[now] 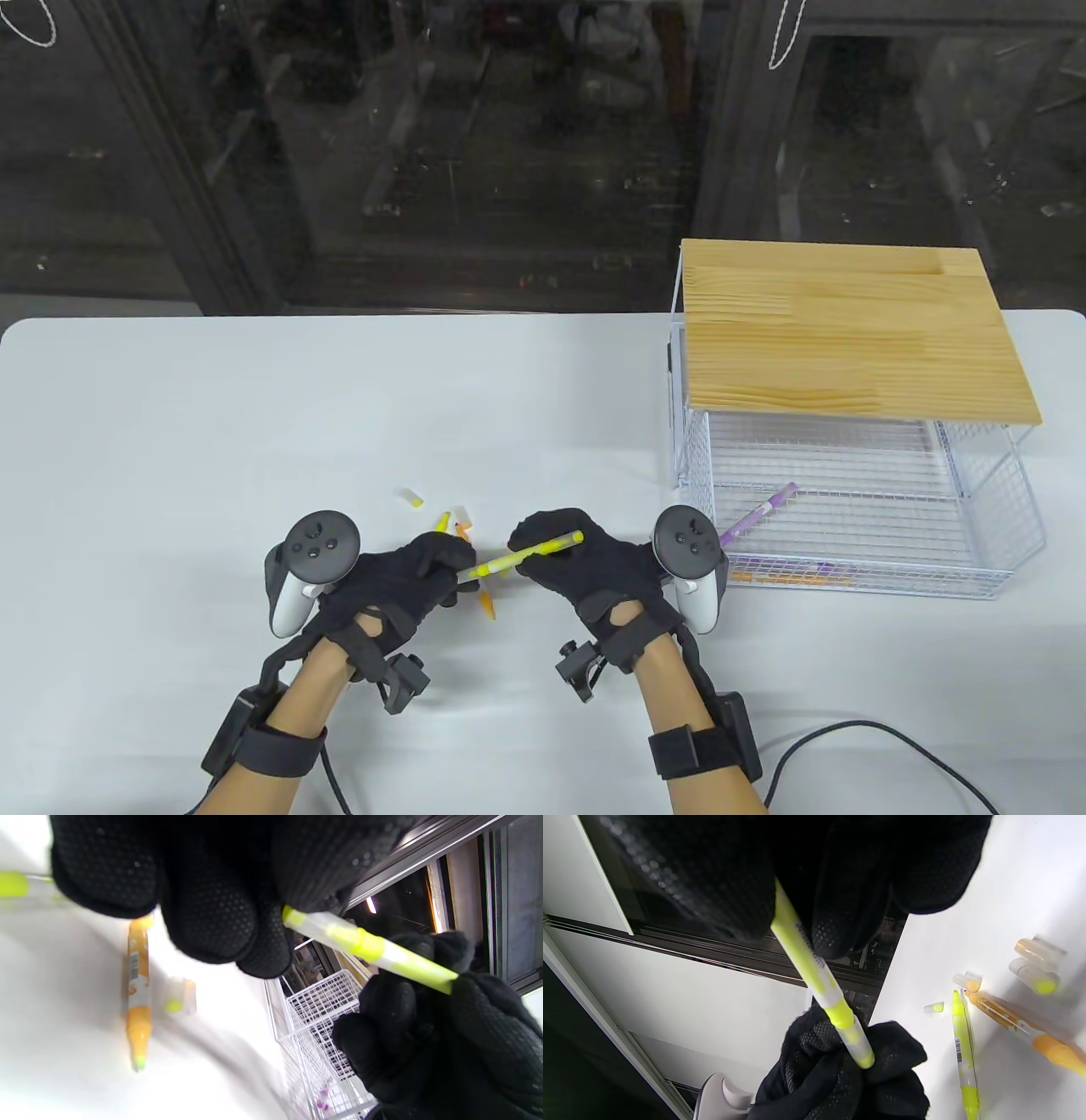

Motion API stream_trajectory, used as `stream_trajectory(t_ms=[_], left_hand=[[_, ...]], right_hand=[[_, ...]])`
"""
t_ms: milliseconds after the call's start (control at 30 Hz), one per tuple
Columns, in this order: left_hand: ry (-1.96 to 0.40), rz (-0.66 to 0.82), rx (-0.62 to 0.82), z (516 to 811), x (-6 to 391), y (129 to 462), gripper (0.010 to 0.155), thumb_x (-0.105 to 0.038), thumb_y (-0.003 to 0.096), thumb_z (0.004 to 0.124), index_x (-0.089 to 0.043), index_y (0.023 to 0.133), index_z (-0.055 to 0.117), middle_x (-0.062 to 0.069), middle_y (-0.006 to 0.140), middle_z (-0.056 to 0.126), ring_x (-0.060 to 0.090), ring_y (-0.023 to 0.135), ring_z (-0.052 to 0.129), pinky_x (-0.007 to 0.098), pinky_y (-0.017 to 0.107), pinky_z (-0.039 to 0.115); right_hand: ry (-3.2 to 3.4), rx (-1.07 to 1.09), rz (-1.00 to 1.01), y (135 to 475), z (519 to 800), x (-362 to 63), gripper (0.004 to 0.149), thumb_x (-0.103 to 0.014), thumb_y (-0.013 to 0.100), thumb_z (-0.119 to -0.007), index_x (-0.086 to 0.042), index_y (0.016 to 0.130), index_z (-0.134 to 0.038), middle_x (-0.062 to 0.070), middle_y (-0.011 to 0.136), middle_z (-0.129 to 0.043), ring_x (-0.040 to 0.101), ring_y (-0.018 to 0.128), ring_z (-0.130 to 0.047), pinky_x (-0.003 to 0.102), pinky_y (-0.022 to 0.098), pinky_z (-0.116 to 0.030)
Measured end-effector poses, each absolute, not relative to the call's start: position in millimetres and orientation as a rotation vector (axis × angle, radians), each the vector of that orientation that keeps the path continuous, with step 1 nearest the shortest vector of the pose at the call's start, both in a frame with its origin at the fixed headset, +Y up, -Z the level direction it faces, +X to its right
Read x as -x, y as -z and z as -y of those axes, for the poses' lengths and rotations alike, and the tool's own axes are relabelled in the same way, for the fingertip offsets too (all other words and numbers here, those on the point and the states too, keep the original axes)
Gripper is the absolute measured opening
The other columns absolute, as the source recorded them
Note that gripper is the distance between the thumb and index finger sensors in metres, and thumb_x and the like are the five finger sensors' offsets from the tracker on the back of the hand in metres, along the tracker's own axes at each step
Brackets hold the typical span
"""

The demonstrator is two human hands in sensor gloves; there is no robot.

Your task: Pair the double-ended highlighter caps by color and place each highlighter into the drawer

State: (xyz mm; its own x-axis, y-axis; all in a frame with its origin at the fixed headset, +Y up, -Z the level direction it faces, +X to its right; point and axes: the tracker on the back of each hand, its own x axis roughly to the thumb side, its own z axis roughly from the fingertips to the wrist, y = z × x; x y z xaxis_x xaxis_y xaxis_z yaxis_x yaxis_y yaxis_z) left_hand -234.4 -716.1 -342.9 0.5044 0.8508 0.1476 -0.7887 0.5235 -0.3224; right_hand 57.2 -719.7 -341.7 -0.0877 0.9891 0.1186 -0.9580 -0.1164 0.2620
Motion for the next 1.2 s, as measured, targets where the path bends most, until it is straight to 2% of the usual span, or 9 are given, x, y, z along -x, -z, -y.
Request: stream_trajectory(t_ms=[200,433,667,900,1200], left_hand=[[-0.905,0.317,0.203,713.2,229.1,339.5,0.047,-0.029,0.0394,0.084,-0.032,0.086,0.087,-0.001,0.077,0.106,0.031,0.057,0.102,0.055,0.042,0.085],[-0.823,0.35,0.178,709.5,221.4,335.5,0.047,-0.03,0.0396,0.083,-0.029,0.086,0.087,0.001,0.074,0.105,0.029,0.055,0.102,0.054,0.042,0.085],[-0.852,0.333,0.193,709.8,220.2,333.7,0.047,-0.03,0.0394,0.082,-0.028,0.086,0.088,0.005,0.073,0.104,0.03,0.055,0.101,0.054,0.042,0.086],[-0.832,0.363,0.131,703.5,211.2,326.9,0.047,-0.029,0.0383,0.081,-0.027,0.085,0.088,0.005,0.07,0.106,0.03,0.052,0.102,0.054,0.042,0.087],[-0.842,0.373,0.102,703.9,209.3,327.1,0.047,-0.027,0.0358,0.082,-0.026,0.082,0.091,0.006,0.066,0.107,0.031,0.049,0.103,0.056,0.041,0.088]], right_hand=[[-1.672,-0.322,-0.121,341.8,718.6,-57.2,0.045,-0.034,0.039,-0.095,-0.037,0.082,-0.082,-0.004,0.088,-0.092,0.023,0.066,-0.101,0.048,0.056,-0.079],[-1.736,-0.353,-0.093,339.9,714.3,-53.9,0.045,-0.035,0.039,-0.095,-0.035,0.083,-0.083,-0.003,0.087,-0.093,0.024,0.065,-0.101,0.05,0.056,-0.079],[-1.797,-0.354,-0.021,337.1,711.8,-50.6,0.046,-0.038,0.037,-0.095,-0.032,0.082,-0.086,0.0,0.083,-0.097,0.024,0.062,-0.103,0.051,0.055,-0.08],[-1.848,-0.362,0.068,333.7,703.7,-52.3,0.045,-0.041,0.036,-0.096,-0.031,0.079,-0.089,0.0,0.077,-0.101,0.02,0.057,-0.106,0.05,0.054,-0.082],[-1.834,-0.378,0.045,338.8,705.4,-50.8,0.045,-0.04,0.035,-0.097,-0.029,0.078,-0.09,0.001,0.074,-0.102,0.02,0.053,-0.108,0.05,0.053,-0.082]])
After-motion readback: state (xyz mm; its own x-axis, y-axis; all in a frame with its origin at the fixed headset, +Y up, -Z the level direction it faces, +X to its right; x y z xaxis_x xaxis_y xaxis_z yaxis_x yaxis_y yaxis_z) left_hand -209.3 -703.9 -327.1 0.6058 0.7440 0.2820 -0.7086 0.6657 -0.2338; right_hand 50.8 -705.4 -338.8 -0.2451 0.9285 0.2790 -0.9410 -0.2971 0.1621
